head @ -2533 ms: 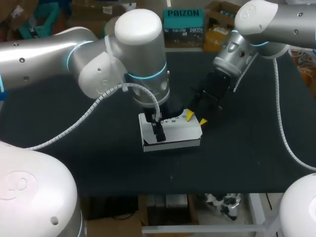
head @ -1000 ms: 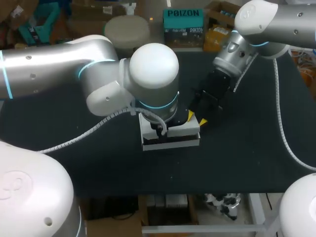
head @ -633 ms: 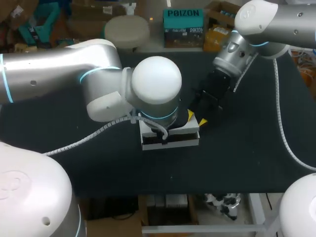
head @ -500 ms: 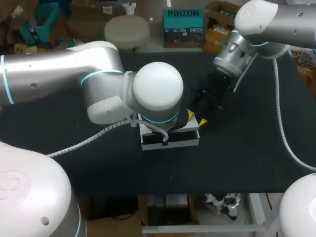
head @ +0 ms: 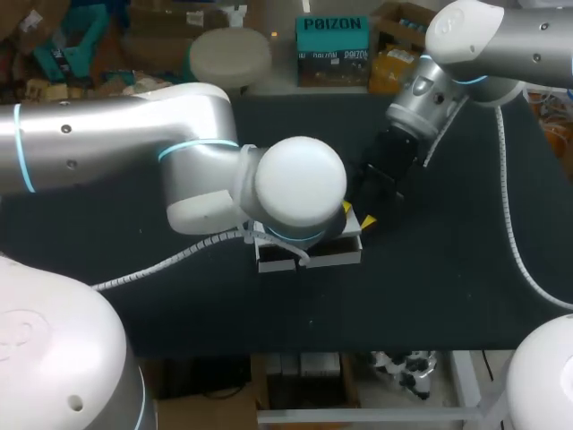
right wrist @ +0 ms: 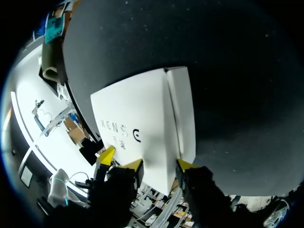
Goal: Assemble the packaging by folding the flat box into shape, placing the metal phone stand inside, and closing the box properly
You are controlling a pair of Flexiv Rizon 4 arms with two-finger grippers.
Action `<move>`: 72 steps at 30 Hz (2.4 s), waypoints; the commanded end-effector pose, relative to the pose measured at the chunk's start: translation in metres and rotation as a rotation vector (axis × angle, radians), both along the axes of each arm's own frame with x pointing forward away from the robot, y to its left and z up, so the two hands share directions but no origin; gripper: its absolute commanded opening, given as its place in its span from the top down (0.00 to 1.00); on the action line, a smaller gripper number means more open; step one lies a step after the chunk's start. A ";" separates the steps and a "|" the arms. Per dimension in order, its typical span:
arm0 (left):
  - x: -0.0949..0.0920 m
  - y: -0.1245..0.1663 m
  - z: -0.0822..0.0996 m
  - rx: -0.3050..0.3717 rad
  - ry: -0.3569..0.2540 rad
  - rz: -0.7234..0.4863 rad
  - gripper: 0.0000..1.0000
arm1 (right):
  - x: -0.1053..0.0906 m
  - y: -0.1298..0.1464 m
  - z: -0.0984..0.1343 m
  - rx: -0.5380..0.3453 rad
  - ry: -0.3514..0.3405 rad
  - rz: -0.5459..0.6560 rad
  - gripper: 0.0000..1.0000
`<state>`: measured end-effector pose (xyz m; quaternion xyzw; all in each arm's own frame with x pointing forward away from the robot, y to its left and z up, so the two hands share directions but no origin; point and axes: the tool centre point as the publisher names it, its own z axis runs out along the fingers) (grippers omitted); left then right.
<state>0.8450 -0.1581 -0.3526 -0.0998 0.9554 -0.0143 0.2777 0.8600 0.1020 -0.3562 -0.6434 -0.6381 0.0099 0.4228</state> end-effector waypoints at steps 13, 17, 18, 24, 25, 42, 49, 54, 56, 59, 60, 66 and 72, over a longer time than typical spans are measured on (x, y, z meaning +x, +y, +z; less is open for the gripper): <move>-0.004 -0.001 -0.016 0.024 -0.019 -0.003 0.78 | -0.001 0.001 0.002 -0.014 -0.007 0.008 0.53; -0.005 -0.001 -0.019 0.024 -0.019 -0.007 0.78 | -0.002 0.001 0.002 -0.016 -0.007 0.007 0.53; -0.005 -0.001 -0.019 0.024 -0.019 -0.008 0.78 | -0.002 0.000 0.002 -0.016 -0.007 0.006 0.53; -0.007 -0.002 -0.023 0.024 -0.018 -0.012 0.79 | -0.002 0.000 -0.001 -0.016 -0.004 0.006 0.53; -0.007 -0.002 -0.024 0.025 -0.017 -0.011 0.79 | -0.002 -0.001 -0.001 -0.016 -0.004 0.006 0.53; -0.011 -0.005 -0.028 0.022 -0.008 -0.016 0.77 | -0.008 -0.016 0.010 -0.010 -0.037 -0.022 1.00; -0.013 -0.006 -0.026 0.027 -0.007 -0.019 0.76 | -0.019 -0.013 0.019 -0.007 -0.080 -0.009 1.00; -0.014 -0.006 -0.027 0.029 -0.004 -0.018 0.75 | -0.032 -0.010 0.020 -0.001 -0.106 0.013 1.00; -0.014 -0.006 -0.027 0.029 -0.003 -0.017 0.76 | -0.036 -0.009 0.019 -0.005 -0.118 0.023 1.00; -0.014 -0.005 -0.027 0.029 -0.001 -0.018 0.76 | -0.041 -0.006 0.018 -0.010 -0.132 0.035 1.00; -0.014 -0.005 -0.027 0.029 -0.001 -0.018 0.76 | -0.042 -0.005 0.017 -0.016 -0.135 0.036 1.00; -0.015 -0.005 -0.027 0.029 0.001 -0.021 0.75 | -0.043 -0.001 0.009 -0.025 -0.133 0.045 1.00; -0.016 -0.004 -0.025 0.030 0.000 -0.026 0.74 | -0.045 -0.002 0.006 -0.028 -0.134 0.047 1.00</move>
